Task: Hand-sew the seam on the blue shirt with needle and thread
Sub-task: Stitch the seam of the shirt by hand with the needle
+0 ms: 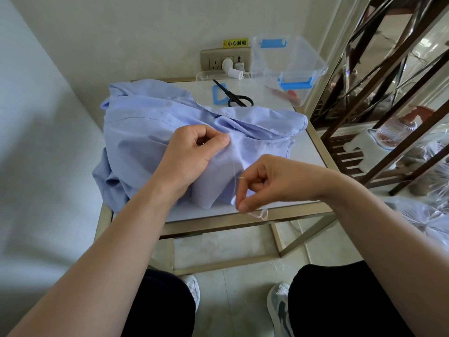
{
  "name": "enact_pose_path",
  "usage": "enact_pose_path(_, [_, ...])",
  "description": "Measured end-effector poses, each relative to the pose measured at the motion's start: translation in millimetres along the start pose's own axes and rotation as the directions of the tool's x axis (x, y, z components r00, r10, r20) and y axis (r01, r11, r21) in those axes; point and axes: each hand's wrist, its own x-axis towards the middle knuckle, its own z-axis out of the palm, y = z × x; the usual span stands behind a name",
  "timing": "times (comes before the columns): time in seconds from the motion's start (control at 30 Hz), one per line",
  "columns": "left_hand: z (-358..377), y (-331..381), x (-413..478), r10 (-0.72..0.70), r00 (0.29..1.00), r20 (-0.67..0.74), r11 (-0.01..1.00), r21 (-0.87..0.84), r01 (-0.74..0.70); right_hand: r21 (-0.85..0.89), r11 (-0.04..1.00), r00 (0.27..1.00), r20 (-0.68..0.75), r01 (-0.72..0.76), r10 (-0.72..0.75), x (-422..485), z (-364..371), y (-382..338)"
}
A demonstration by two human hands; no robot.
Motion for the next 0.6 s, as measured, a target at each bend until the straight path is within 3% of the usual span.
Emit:
enact_pose_path(0.07, [1,0,0,0.002,1.0,-0.002,1.0,-0.008,-0.002,0.042,0.999,0.976,-0.216,-0.005,0.014,4,-1,1])
enact_pose_path(0.13, [1,1,-1,-0.008,1.0,-0.004,1.0,-0.025,0.008,0.181,0.983,0.894,-0.446,0.042,0.044,9,-2,4])
enact_pose_path(0.23, [1,1,-1,-0.02,1.0,0.009,0.999,-0.035,0.021,0.262,0.957,0.803,-0.593,0.123,0.06,14,1,5])
enact_pose_path(0.43, [1,1,-2,-0.019,0.999,0.029,0.999,-0.032,0.02,0.146,0.983,0.777,-0.629,0.116,0.002,20,8,5])
enact_pose_path(0.6, [0,0,0,0.007,1.0,0.014,1.0,-0.01,-0.007,0.073,0.991,0.921,-0.382,0.113,-0.077,11,3,0])
